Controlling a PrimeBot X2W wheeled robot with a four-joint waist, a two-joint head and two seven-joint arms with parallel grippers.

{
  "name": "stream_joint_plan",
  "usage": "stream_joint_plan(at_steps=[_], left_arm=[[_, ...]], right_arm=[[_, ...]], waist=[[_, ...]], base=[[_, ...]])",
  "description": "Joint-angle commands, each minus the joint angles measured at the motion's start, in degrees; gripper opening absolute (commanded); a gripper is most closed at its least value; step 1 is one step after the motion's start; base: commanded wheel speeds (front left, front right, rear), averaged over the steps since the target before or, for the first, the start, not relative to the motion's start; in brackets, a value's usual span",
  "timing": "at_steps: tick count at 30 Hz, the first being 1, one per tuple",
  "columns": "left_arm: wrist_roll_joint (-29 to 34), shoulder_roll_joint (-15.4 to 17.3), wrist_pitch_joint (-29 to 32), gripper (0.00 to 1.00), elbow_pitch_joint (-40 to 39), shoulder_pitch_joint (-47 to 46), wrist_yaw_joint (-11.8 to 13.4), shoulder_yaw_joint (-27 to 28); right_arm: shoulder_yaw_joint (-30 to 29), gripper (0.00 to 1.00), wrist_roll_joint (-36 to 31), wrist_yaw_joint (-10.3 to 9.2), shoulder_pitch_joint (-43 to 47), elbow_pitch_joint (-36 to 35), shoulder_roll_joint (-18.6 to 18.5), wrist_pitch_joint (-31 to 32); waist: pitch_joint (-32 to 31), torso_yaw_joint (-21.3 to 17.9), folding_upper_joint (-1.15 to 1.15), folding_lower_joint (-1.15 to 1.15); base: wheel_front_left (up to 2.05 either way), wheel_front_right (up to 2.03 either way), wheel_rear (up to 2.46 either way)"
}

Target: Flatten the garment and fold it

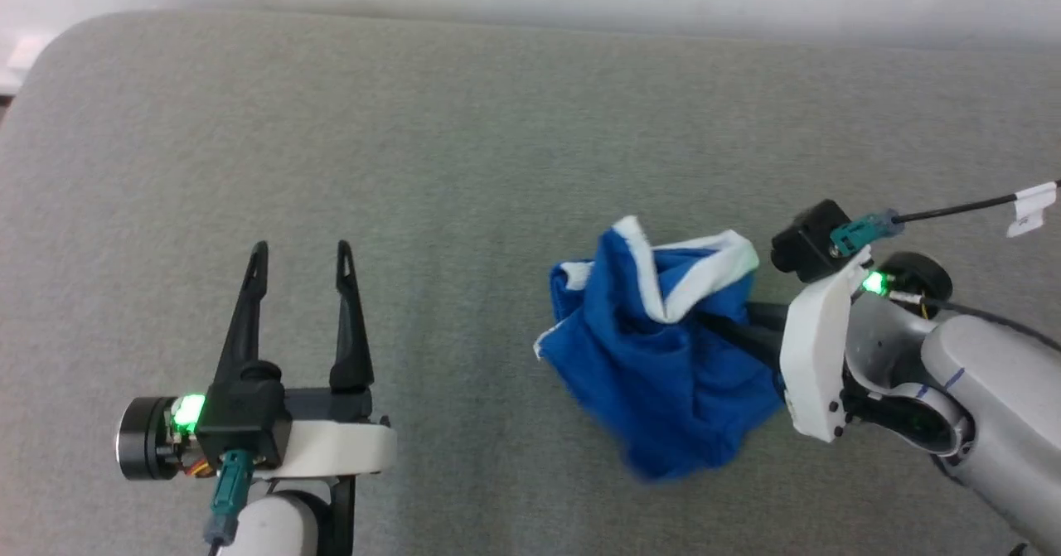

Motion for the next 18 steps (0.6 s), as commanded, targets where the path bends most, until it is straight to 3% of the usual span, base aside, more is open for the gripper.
stream_joint_plan(at_steps=[1,9,18], left_arm=[[-0.21,-0.05,-0.27,1.00,-0.14,0.84,-0.06,0.41],[0.08,0.76,-0.27,1.00,-2.02,1.05,0.13,2.54],[1.28,3.32,-0.27,1.00,-6.43,-1.51,0.61,3.64]], right_arm=[[0.36,0.00,-0.26,-0.09,-1.31,-1.15,-1.09,-0.68],[2.53,0.00,-0.56,-0.09,-5.21,-7.67,-8.54,-1.17],[-0.23,0.00,-3.56,-0.09,-8.74,-1.18,-13.91,-2.89]], waist=[[-1.92,-3.60,0.00,-0.01],[0.84,-14.65,0.00,-0.01],[8.64,-22.62,0.00,-0.01]], base=[[0.00,0.00,0.00],[0.00,0.00,0.00],[0.00,0.00,0.00]])
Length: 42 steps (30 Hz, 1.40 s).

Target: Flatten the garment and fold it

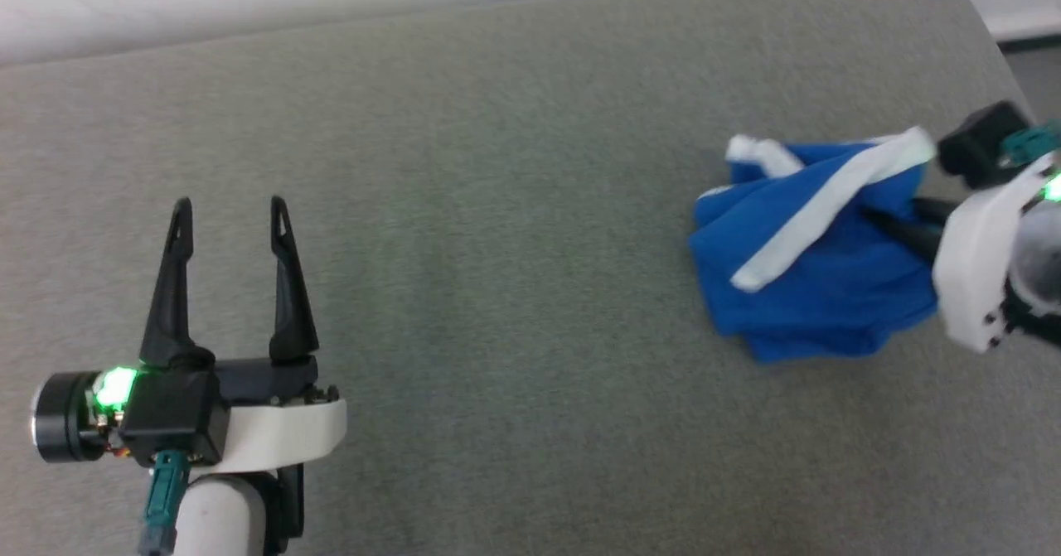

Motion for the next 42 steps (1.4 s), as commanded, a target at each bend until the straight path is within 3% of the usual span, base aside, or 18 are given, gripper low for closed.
stream_joint_plan(at_steps=[1,14,18,24,25,26,36,42], left_arm=[[0.55,0.71,-0.27,1.00,-0.68,-1.01,0.17,0.15],[1.19,3.19,-0.27,1.00,-6.39,-7.52,0.42,-2.53],[1.21,3.10,-0.27,1.00,-7.86,-8.79,1.26,-4.03],[0.68,3.23,-0.27,1.00,-7.51,-9.59,2.11,-5.03],[0.55,3.22,-0.27,1.00,-7.24,-9.47,2.28,-5.10],[0.40,3.17,-0.27,1.00,-6.93,-9.30,2.43,-5.19],[-1.36,2.11,-0.27,1.00,-4.34,-4.65,3.78,-4.49],[-1.95,1.25,-0.27,1.00,-3.27,-1.56,3.64,-3.45]], right_arm=[[-0.64,0.00,-0.70,-0.11,-1.39,1.66,-0.29,-0.47],[-6.03,0.00,-10.04,-0.11,-10.54,24.35,-2.26,-2.61],[-8.26,0.00,-11.98,-0.11,-12.25,31.98,-0.87,-3.26],[-9.57,0.00,-10.78,-0.11,-11.91,37.63,3.28,-4.45],[-9.80,0.29,-10.78,-0.11,-12.00,38.43,3.66,-4.89],[-10.02,1.00,-10.79,-0.11,-12.09,39.11,3.88,-5.35],[-11.27,1.00,-14.37,-0.11,-13.73,39.61,0.10,-13.80],[-13.74,1.00,-20.51,-0.11,-16.34,36.52,0.91,-22.63]], waist=[[6.52,-5.44,0.00,0.00],[18.04,-2.47,0.00,0.00],[19.78,-0.98,0.00,0.00],[18.80,-0.09,0.00,0.00],[18.13,-0.03,0.00,0.00],[17.29,0.08,0.00,0.00],[5.95,0.92,0.00,0.00],[0.48,1.68,0.00,0.00]], base=[[0.00,0.00,0.00],[0.00,0.00,0.00],[0.00,0.00,0.00],[0.00,0.00,0.00],[0.00,0.00,0.00],[0.00,0.00,0.00],[0.00,0.00,0.00],[0.00,0.00,0.00]])
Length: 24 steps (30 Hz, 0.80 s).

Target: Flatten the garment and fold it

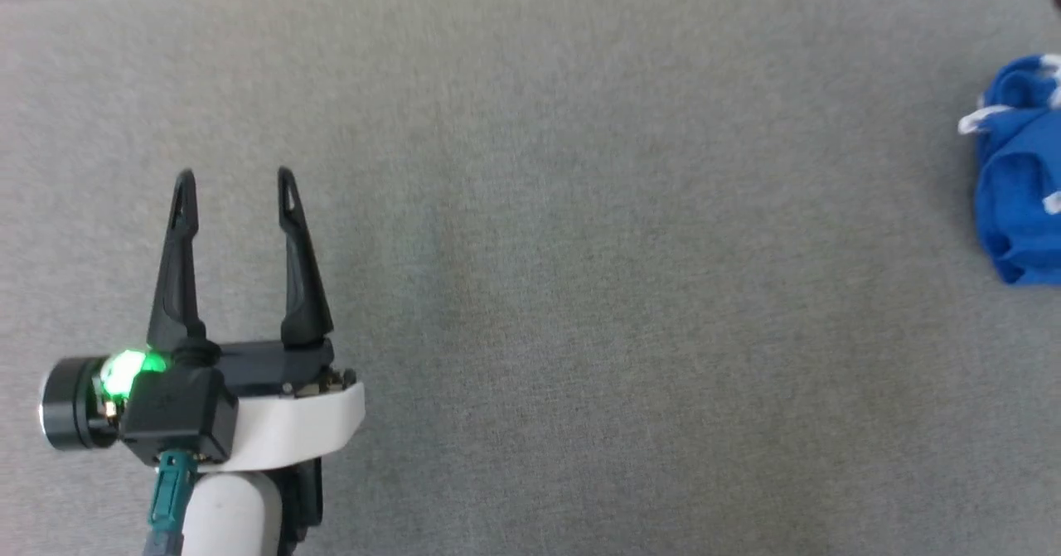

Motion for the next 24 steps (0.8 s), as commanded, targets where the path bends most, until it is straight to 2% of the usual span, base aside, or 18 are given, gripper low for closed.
stream_joint_plan(at_steps=[1,2,4,7,11,14,18,21,24], left_arm=[[-0.12,-0.21,-0.27,1.00,0.47,1.24,0.02,0.61],[-0.12,-0.21,-0.27,1.00,0.47,1.24,0.02,0.61],[-0.01,-0.38,-0.27,1.00,1.00,2.02,0.17,1.19],[-0.10,-0.48,-0.27,1.00,2.06,2.86,0.05,2.08],[-0.18,-0.46,-0.27,1.00,4.08,4.40,-0.21,3.12],[-0.48,-0.28,-0.27,1.00,5.82,5.37,-0.71,4.10],[-0.45,-0.47,-0.27,1.00,7.73,6.53,-1.68,4.33],[-0.32,-0.83,-0.27,1.00,8.99,6.98,-2.37,4.18],[0.03,-1.30,-0.27,1.00,10.23,7.14,-2.94,3.67]], right_arm=[[-1.48,1.00,-1.56,-0.08,-0.86,-0.96,1.48,-3.38],[-1.48,1.00,-1.56,-0.08,-0.86,-0.96,1.48,-3.38],[-3.44,1.00,-4.05,-0.08,-0.81,-2.01,3.02,-7.88],[-7.98,1.00,-6.60,-0.08,0.74,-4.10,6.55,-12.71],[-15.85,1.00,-10.56,-0.08,6.09,-10.01,11.90,-14.25],[-23.78,1.00,-14.08,-0.08,12.68,-19.55,16.93,-14.31],[-31.20,1.00,-18.60,-0.08,23.61,-30.00,24.03,-14.33],[-33.37,1.00,-20.58,-0.08,31.11,-34.41,28.64,-14.33],[-35.33,1.00,-20.78,-0.08,37.41,-35.99,32.59,-14.33]], waist=[[-5.69,0.86,0.00,0.01],[-5.69,0.86,0.00,0.01],[-6.88,1.32,0.00,0.01],[-8.45,2.18,0.00,0.01],[-10.47,3.35,0.00,0.01],[-11.86,4.20,0.00,0.01],[-13.73,5.56,0.00,0.01],[-14.95,6.37,0.00,0.01],[-15.95,7.17,0.00,0.01]], base=[[0.00,0.00,0.00],[0.00,0.00,0.00],[0.00,0.00,0.00],[0.00,0.00,0.00],[0.00,0.00,0.00],[0.00,0.00,0.00],[0.00,0.00,0.00],[0.00,0.00,0.00],[0.00,0.00,0.00]])
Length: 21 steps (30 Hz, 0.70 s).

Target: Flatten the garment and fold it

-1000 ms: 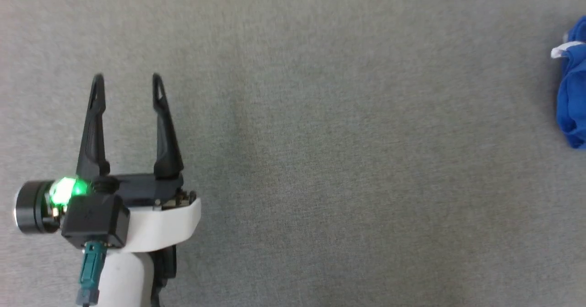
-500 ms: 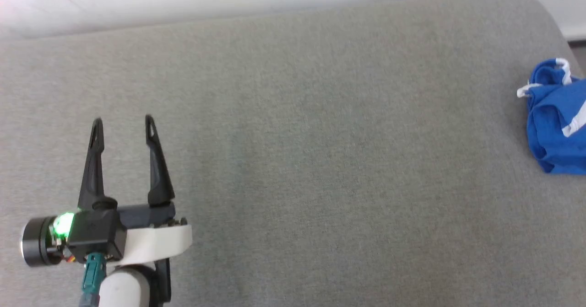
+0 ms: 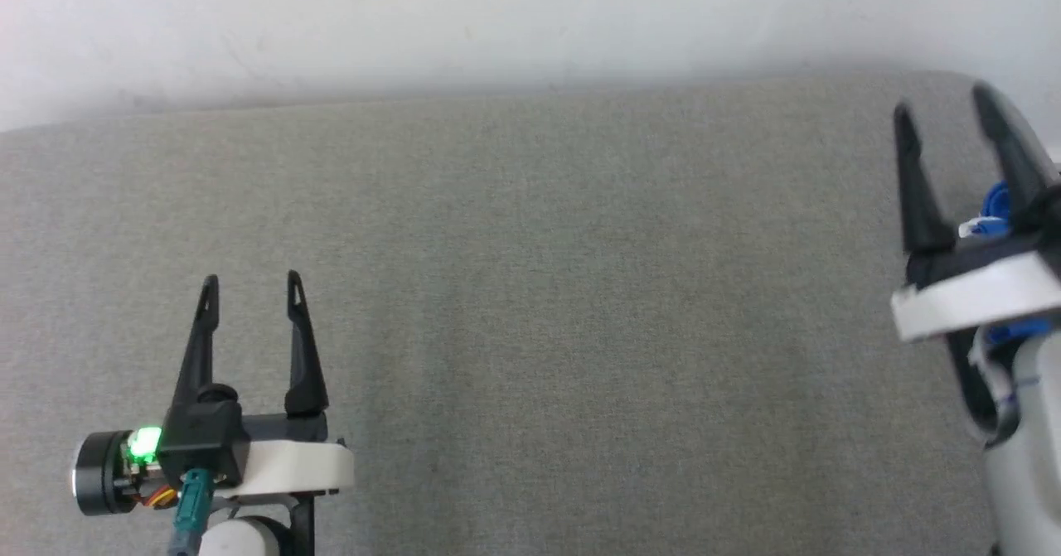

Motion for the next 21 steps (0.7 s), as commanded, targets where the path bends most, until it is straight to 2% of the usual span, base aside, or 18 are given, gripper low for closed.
stream_joint_plan(at_steps=[1,8,14,21], left_arm=[[0.52,-0.34,-0.27,1.00,0.46,0.74,-0.35,-0.13],[0.78,-1.11,-0.27,1.00,2.54,2.03,-1.55,-1.34],[0.52,-1.35,-0.27,1.00,4.08,2.94,-3.01,-1.90],[-0.11,-1.77,-0.27,1.00,5.08,3.42,-4.50,-1.68]], right_arm=[[-0.67,1.00,-0.16,-0.05,1.87,-0.69,0.99,-0.25],[-5.26,1.00,-1.64,-0.05,13.87,-3.86,8.34,-0.25],[-5.90,1.00,-3.50,-0.05,20.99,-7.43,10.74,-0.26],[-6.91,1.00,-3.98,-0.05,24.90,-9.92,12.35,-0.26]], waist=[[-1.53,1.38,0.00,0.01],[-4.13,2.35,0.00,0.01],[-5.61,2.87,0.00,0.01],[-6.07,2.80,0.00,0.01]], base=[[0.00,0.00,0.00],[0.00,0.00,0.00],[0.00,0.00,0.00],[0.00,0.00,0.00]])
